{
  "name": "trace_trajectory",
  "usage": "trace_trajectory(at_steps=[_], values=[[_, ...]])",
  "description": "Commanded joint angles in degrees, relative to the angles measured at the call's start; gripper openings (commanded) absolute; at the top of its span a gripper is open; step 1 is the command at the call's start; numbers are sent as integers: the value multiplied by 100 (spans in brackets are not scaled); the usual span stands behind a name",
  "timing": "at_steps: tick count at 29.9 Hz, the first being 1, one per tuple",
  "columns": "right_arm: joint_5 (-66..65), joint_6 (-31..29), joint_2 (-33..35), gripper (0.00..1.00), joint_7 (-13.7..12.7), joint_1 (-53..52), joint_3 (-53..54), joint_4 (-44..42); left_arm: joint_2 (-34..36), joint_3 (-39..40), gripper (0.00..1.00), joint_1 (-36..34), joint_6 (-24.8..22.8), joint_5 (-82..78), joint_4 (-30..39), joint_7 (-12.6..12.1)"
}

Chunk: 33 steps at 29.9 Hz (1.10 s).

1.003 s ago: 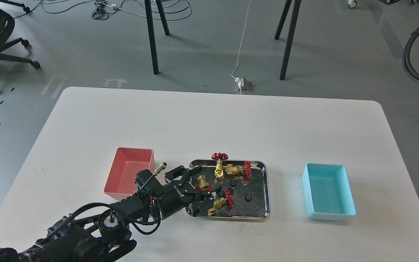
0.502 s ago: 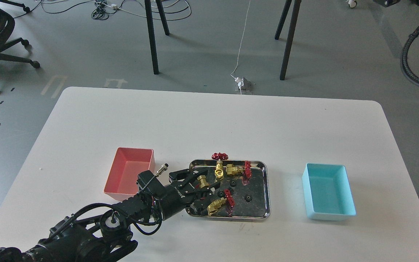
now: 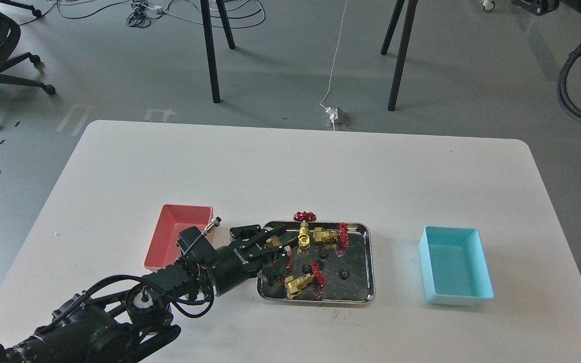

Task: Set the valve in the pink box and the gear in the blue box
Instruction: 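Carry the valve with the left gripper and lower it into the pink box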

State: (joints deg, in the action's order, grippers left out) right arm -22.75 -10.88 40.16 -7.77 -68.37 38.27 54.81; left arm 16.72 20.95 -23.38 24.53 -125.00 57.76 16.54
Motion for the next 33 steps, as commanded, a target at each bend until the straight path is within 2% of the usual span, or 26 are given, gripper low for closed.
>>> trace_trajectory(at_steps=[1, 6, 12, 17, 25, 28, 31, 33], values=[[-1, -2, -8, 99, 4, -53, -47, -58, 541, 198, 11, -9, -1, 0, 463, -2], [-1, -2, -17, 100, 4, -71, -47, -67, 1631, 339, 11, -17, 8, 0, 1158, -19], [-1, -2, -17, 100, 4, -80, -47, -67, 2318, 357, 11, 44, 201, 423, 1238, -10], [-1, 7, -70, 100, 13, -71, -47, -67, 2354, 339, 12, 79, 219, 529, 1045, 16], [-1, 7, -123, 100, 13, -80, -47, -128, 1906, 243, 15, 273, 347, 512, 88, 69], [-1, 24, -123, 100, 13, -88, -47, -128, 1861, 216, 23, 281, 347, 529, -89, 95], [-1, 59, -123, 100, 13, -80, -47, -128, 1835, 216, 41, 308, 347, 538, -89, 95], [-1, 68, -123, 100, 4, -88, -47, -120, 1730, 216, 49, 352, 347, 538, -89, 86]])
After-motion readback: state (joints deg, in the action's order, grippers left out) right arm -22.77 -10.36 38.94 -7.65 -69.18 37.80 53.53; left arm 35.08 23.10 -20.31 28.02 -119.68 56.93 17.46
